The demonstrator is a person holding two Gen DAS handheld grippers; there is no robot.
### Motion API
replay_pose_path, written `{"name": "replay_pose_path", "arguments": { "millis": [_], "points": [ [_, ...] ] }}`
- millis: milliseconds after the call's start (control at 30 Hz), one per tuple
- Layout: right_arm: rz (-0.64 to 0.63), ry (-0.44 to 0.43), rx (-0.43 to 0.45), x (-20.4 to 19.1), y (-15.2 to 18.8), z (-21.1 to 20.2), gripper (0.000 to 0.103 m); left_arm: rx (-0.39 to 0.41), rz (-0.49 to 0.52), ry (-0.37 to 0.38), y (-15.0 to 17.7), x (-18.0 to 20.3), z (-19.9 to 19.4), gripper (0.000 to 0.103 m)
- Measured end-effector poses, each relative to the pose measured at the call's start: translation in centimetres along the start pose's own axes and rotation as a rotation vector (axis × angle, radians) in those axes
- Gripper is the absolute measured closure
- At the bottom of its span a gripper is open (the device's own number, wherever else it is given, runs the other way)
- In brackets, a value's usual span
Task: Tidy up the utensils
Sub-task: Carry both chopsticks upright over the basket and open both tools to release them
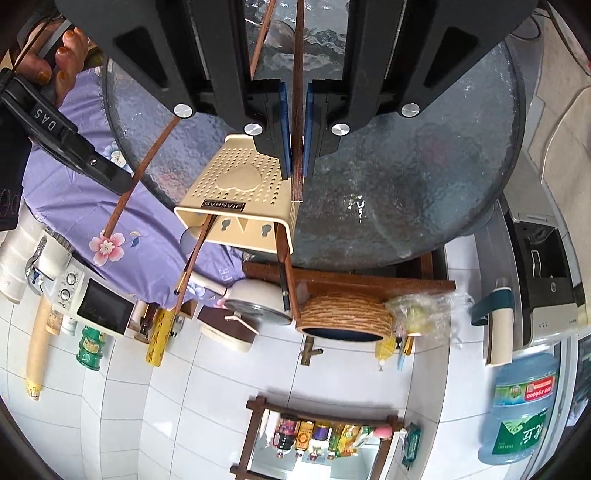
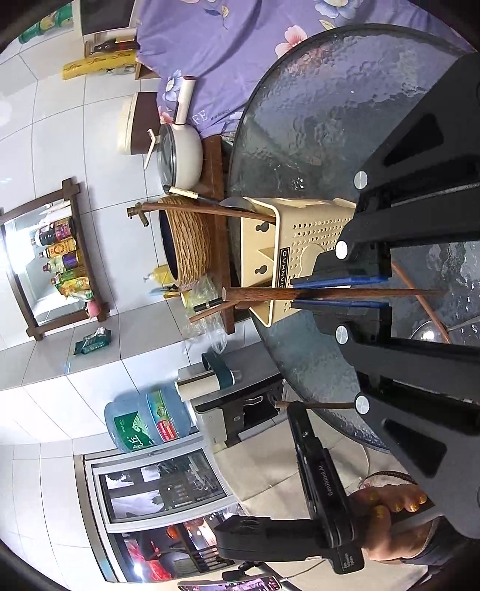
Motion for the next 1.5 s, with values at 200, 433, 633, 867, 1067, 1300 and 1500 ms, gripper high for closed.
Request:
{"name": "replay_pose_path", "arguments": {
  "millis": [200, 433, 633, 867, 1067, 1300, 1500],
  "points": [
    [-0.018, -0.006, 0.010, -0.5, -0.5, -0.5, 0.096, 0.029, -0.003, 0.003, -0.7, 0.0, -0.9, 0.097],
    [-0.025, -0.022, 0.006, -0.9, -1.5, -0.6, 0.097, 0.061, 0.001, 0.014, -1.7, 0.2, -2.1, 0.097],
    [-0.037, -0.030, 0.008, -1.3, -2.8, -0.9, 0.097, 0.101, 0.013, 0.025, -3.3, 0.7, -3.3, 0.097],
    [-0.070, -0.040, 0.024, -2.3, -5.5, -1.5, 0.097, 0.165, 0.017, 0.054, -6.4, 1.6, -5.4, 0.097],
    [-0.125, -0.019, 0.054, -3.4, -10.0, -1.8, 0.097, 0.228, 0.009, 0.080, -10.6, 2.7, -7.2, 0.097],
    [-0.181, 0.045, 0.127, -3.8, -15.7, -2.0, 0.097, 0.305, -0.063, 0.088, -17.0, 3.6, -7.7, 0.097],
    [-0.199, 0.104, 0.147, -2.1, -17.2, -0.5, 0.096, 0.319, -0.104, 0.051, -18.0, 4.2, -4.5, 0.097]
  ]
}}
Point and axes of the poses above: each gripper's, at about its wrist camera, not at the fingertips, and z roughly the way its jaws point, x to its right, y to its underside, the point moved 2 cm from there along z, roughly the way its jaws point, and after that the axes turned 14 degrees about -y, right-handed, at the moved point
